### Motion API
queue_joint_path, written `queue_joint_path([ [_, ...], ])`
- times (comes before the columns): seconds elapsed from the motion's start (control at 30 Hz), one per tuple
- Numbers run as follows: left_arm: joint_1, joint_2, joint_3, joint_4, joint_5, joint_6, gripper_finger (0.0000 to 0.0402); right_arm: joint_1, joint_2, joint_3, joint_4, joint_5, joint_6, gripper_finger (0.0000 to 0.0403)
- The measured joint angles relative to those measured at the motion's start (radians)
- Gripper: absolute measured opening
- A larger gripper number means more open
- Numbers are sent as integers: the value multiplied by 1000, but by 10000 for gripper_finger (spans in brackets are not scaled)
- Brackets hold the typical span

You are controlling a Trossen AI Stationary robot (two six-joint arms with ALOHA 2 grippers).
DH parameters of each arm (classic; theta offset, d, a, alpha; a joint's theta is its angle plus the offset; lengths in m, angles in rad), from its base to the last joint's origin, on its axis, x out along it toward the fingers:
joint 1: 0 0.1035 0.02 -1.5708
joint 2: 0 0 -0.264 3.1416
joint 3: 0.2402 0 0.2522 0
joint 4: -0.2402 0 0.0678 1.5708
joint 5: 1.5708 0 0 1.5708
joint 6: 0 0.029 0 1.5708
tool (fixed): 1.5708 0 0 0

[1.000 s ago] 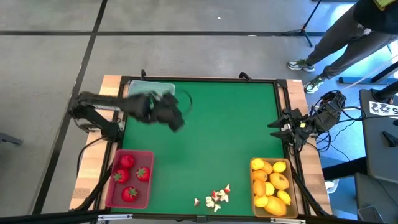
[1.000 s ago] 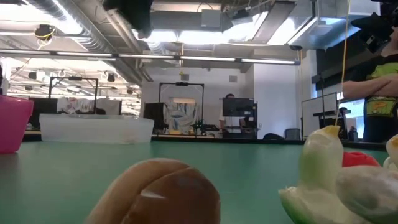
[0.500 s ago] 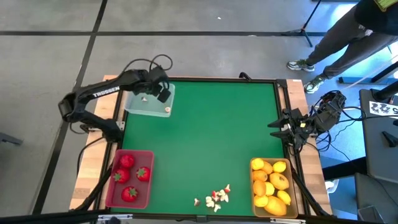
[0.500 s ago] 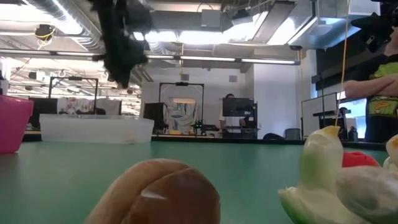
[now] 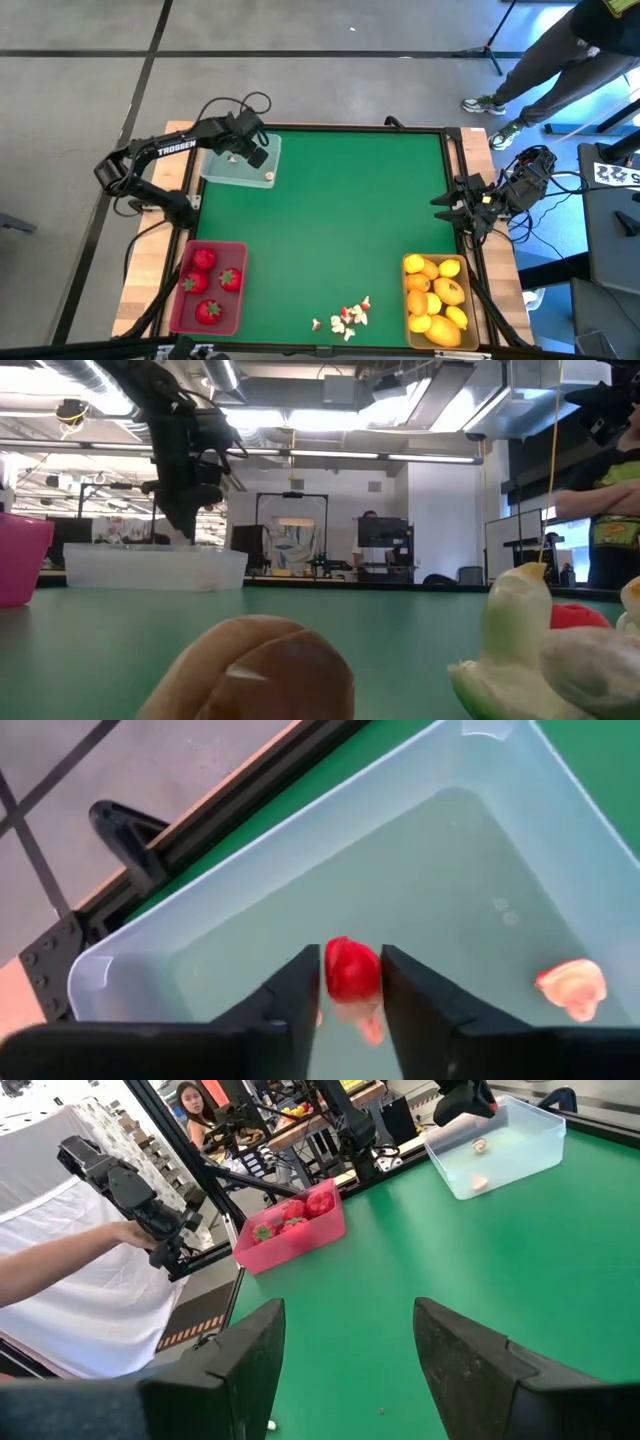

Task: Sort produce into baskets
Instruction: Put the red mushroom into the white bin, then put the brown mushroom into the white bin

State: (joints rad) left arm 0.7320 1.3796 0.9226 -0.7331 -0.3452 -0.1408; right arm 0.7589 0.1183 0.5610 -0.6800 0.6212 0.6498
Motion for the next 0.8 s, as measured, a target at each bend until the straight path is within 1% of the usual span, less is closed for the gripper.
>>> queue_joint_path([
  [0.2, 1, 0, 0, -27, 2, 29, 191, 0, 0, 0, 0, 0, 0, 221],
  [0.33, -17, -6, 1, -63, 3, 70, 228, 0, 0, 0, 0, 0, 0, 221],
  [0.43, -47, -29, 17, -82, 4, 80, 238, 0, 0, 0, 0, 0, 0, 221],
  [0.57, -115, -84, 65, -90, 4, 66, 239, 0, 0, 0, 0, 1, 0, 221],
  [0.7, -217, -159, 118, -79, 4, 0, 233, 0, 0, 0, 0, 3, 0, 221],
  [0.8, -324, -211, 130, -50, 14, -68, 229, 0, 0, 0, -2, 5, 0, 221],
])
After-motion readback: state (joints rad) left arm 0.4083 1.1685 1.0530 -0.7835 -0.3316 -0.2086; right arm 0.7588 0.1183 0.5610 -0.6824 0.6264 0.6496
